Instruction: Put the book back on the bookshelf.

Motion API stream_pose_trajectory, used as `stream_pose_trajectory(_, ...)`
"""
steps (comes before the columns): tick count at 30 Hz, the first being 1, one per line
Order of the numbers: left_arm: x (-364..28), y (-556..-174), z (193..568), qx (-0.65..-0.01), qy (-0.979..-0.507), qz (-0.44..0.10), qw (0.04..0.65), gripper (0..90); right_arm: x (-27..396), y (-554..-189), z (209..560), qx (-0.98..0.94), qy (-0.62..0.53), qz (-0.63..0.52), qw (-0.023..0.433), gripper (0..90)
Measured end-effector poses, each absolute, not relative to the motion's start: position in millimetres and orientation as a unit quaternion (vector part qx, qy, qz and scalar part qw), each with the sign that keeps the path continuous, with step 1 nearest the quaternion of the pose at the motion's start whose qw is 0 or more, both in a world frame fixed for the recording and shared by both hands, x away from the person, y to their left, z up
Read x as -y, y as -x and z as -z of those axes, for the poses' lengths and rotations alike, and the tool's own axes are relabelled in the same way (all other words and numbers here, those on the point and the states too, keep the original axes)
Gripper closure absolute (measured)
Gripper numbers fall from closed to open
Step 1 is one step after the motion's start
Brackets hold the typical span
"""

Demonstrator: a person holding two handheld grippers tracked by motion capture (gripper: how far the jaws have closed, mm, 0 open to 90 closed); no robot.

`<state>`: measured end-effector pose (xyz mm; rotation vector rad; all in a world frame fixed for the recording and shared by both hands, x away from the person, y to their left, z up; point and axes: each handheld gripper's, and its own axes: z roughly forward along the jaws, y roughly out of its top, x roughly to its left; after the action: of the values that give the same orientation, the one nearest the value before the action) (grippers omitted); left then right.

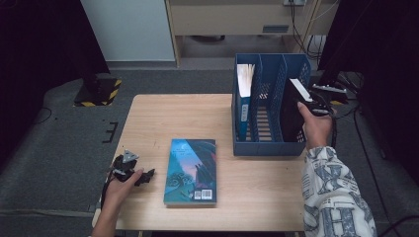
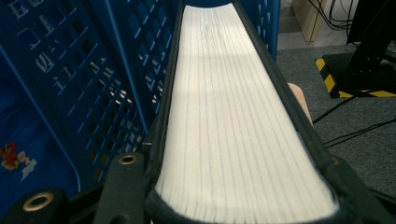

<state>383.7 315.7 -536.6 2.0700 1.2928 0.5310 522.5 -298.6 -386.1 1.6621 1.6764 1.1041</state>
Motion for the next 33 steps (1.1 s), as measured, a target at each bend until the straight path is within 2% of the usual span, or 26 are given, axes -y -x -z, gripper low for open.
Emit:
stream_pose_trajectory(10,-315.3,-383.5,536.6,-0.491,-0.786,-0.202,0.317,0.0,299.4,-509.6,391.0,-0.621,-0.618,-0.407,0.260,50.5)
stream_pose_trajectory(21,-315.3,-383.4,536.6,-0.491,-0.786,-0.201,0.317,0.0,286.7,-503.1,391.9,-0.633,-0.602,-0.402,0.275,48.0)
stream_pose_trajectory(33,-315.3,-383.5,536.6,-0.490,-0.787,-0.201,0.317,0.0,278.9,-504.3,387.2,-0.638,-0.594,-0.407,0.271,35.2)
